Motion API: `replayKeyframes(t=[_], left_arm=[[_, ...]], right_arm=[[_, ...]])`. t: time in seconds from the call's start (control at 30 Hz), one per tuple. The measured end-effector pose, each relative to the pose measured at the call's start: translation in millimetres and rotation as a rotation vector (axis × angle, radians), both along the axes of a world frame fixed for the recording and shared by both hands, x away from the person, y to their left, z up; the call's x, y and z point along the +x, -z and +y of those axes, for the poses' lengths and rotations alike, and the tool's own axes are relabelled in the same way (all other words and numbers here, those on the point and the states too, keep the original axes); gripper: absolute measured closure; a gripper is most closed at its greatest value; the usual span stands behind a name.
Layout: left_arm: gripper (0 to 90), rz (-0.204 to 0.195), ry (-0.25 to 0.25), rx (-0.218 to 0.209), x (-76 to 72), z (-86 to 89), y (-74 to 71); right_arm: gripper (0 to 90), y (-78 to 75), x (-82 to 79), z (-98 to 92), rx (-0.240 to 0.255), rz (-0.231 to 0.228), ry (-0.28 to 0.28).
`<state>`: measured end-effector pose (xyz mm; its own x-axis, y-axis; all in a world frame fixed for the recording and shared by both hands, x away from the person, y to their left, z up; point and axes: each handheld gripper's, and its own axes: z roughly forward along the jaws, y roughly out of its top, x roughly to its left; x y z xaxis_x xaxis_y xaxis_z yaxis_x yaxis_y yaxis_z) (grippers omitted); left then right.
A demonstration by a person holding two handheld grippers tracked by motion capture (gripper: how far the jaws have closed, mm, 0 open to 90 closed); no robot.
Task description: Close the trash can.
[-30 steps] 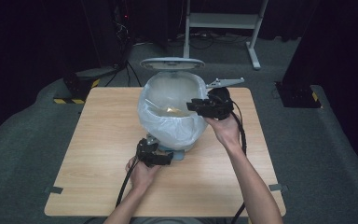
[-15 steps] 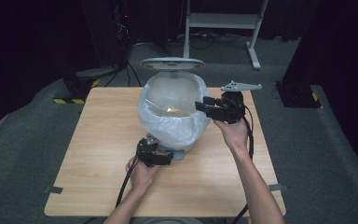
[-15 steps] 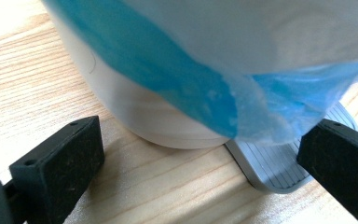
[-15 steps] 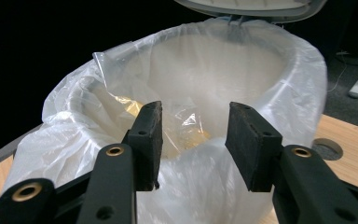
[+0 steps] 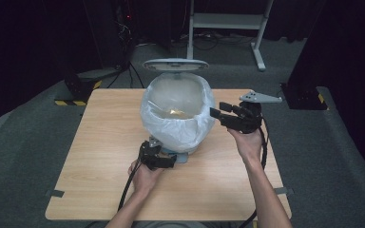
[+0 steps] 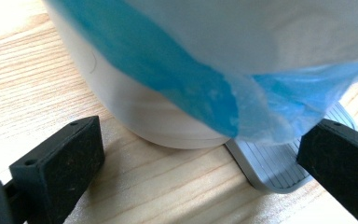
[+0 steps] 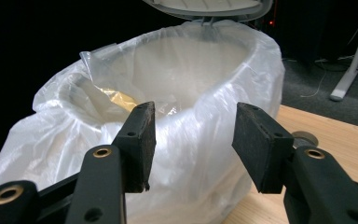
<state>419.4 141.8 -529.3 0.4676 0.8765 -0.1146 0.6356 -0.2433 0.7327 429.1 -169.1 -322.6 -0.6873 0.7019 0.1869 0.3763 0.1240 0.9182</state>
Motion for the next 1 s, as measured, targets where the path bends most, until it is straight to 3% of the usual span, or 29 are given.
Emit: replayKeyframes(t=[1.0], left_arm=[[0.7, 0.001, 0.001, 0.002, 0.0, 0.0, -0.1]], right_arm=[[48.6, 34.5, -19.3, -29.0, 0.026, -0.004, 0.069]])
